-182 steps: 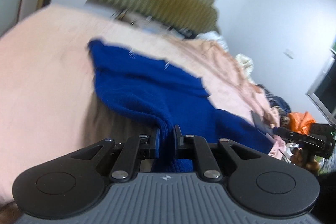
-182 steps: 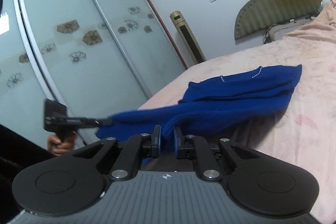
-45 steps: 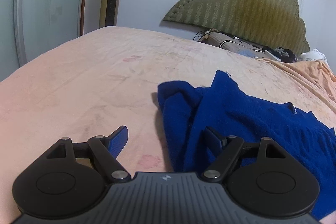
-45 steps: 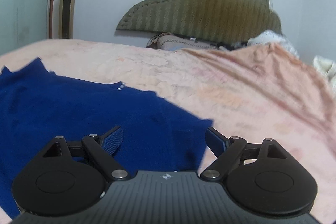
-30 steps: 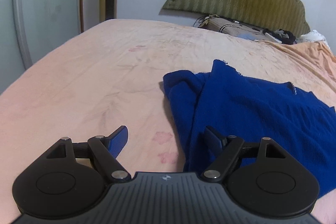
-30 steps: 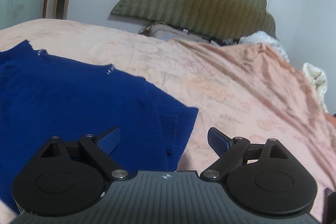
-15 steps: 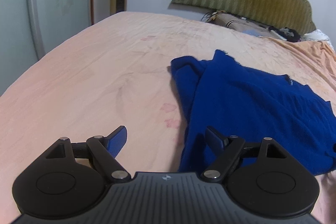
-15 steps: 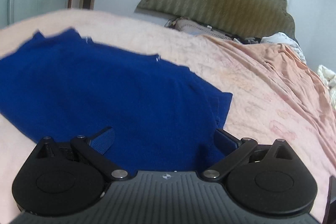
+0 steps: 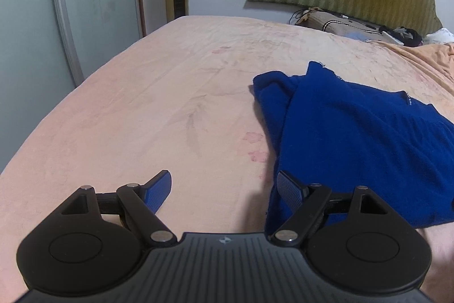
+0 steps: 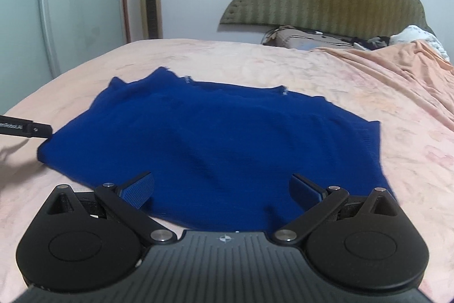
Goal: Fold small clothes
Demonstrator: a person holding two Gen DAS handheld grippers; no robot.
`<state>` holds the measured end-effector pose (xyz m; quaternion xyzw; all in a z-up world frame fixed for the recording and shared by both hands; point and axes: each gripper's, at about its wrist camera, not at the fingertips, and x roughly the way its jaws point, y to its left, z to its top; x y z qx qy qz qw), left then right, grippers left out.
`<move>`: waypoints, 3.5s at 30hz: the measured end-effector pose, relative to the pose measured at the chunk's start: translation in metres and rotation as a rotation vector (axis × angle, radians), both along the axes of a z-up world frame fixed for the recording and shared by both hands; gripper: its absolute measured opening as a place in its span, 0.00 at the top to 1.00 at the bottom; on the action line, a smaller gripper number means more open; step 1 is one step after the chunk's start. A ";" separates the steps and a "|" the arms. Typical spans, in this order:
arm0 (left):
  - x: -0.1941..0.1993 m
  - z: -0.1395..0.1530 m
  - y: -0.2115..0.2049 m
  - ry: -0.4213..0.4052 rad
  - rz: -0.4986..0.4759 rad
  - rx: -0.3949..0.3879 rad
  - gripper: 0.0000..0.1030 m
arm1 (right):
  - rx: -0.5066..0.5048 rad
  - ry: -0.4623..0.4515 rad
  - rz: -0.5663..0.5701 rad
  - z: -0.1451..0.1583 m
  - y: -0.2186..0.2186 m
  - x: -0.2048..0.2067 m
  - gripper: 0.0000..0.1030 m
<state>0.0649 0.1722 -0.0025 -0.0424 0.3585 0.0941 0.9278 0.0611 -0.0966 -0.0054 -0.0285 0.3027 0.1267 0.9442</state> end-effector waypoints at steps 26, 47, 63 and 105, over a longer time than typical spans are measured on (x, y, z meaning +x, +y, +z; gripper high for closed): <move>0.006 -0.013 -0.015 -0.006 -0.019 0.036 0.20 | -0.025 -0.074 -0.093 -0.015 0.016 -0.005 0.00; -0.005 -0.042 -0.021 -0.063 0.016 0.033 0.03 | 0.006 0.058 -0.225 -0.044 -0.006 0.013 0.00; -0.006 -0.042 -0.019 -0.066 0.013 0.016 0.01 | 0.011 0.062 -0.224 -0.044 -0.007 0.014 0.00; 0.225 -0.025 0.004 0.144 -0.286 -0.447 0.26 | -0.541 -0.242 0.268 -0.052 0.204 0.023 0.47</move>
